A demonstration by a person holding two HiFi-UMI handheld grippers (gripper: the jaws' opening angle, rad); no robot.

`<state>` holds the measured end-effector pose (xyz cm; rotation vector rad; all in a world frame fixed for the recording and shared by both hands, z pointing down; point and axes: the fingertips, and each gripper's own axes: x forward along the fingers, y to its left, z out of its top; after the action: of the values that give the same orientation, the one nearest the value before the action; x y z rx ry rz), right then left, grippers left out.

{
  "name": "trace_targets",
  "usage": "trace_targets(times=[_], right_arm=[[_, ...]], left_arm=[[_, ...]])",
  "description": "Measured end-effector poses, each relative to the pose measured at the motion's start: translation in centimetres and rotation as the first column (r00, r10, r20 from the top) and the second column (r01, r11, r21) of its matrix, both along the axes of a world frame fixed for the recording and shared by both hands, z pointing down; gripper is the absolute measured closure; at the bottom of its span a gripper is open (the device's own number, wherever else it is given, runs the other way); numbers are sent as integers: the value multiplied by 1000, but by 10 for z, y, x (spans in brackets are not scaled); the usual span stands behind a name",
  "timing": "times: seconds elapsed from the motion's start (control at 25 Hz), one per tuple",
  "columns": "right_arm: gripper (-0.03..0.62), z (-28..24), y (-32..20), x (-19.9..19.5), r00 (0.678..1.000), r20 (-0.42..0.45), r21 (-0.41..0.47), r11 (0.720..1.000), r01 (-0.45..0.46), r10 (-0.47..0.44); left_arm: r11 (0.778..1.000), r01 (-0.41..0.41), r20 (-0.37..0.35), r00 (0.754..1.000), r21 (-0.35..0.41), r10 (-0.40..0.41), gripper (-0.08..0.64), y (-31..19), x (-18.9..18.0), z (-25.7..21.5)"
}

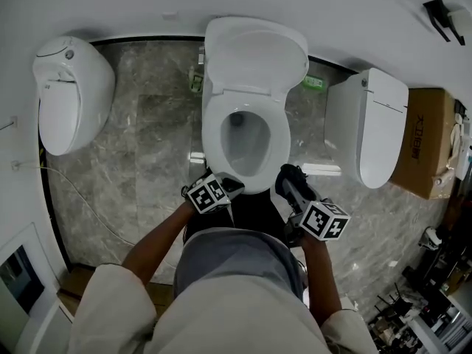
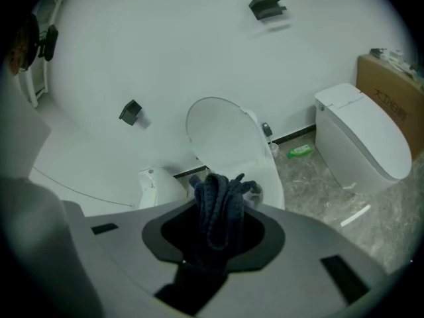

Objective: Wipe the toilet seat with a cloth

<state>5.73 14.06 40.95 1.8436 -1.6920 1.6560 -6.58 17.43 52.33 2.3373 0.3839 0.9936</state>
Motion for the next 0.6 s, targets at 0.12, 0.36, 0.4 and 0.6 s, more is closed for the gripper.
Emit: trace_targets(times=[0.12,0.36,0.4,0.6], right_arm=[[494,11,0,-2,999,-2,-15,999,36,-36],[494,37,12,-10,988,-44,-41,988,148,-150],[494,42,14,-10,986,-49,-47,986,158,-160],[494,67,25,-12,985,-35,-53,985,164,-166]], left_arm=[[1000,-25,42,999,-4,25,549,14,-4,19],[998,-40,146,989,41,34,549,44,-15,69],[998,-39,164,986,54,30,549,49,-18,78],[993,-49,242,970,107,22,549,72,-26,131]])
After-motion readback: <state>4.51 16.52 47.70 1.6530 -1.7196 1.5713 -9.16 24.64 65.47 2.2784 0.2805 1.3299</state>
